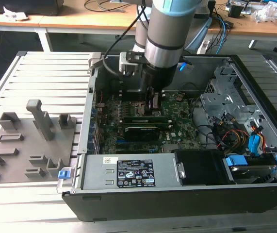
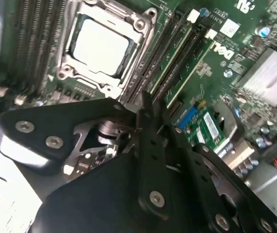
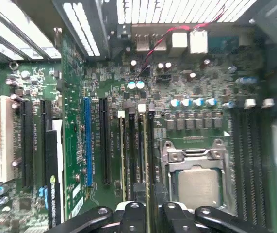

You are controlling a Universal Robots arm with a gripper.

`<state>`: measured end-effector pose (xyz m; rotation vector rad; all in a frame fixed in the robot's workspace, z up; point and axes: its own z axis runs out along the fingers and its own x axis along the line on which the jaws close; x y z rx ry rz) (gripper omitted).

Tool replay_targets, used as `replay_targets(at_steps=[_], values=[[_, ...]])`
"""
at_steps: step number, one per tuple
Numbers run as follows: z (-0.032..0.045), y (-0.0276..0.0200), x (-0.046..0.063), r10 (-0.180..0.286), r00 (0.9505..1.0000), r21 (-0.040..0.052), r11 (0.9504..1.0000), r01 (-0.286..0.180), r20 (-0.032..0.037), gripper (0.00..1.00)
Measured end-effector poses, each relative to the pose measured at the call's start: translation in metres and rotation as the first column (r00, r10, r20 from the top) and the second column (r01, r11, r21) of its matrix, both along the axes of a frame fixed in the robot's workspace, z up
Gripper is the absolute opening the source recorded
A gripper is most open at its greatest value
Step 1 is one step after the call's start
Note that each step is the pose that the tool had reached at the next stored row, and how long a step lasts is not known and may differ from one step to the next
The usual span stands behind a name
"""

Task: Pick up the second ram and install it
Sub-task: 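Insert the second ram into the second slot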

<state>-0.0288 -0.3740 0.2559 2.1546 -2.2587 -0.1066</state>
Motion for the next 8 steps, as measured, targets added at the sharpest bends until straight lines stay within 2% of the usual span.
replay_targets(at_steps=[2,4,8], values=[[0.0126,0.0026,0.0,0.0,1.0,-0.0025,1.0,0.0,0.0,0.11],[0.02,0.0034,0.0,0.0,1.0,-0.0031,1.0,0.0,0.0002,0.11],[0.0216,0.0034,0.0,0.0,1.0,-0.003,1.0,0.0,0.0002,0.11]])
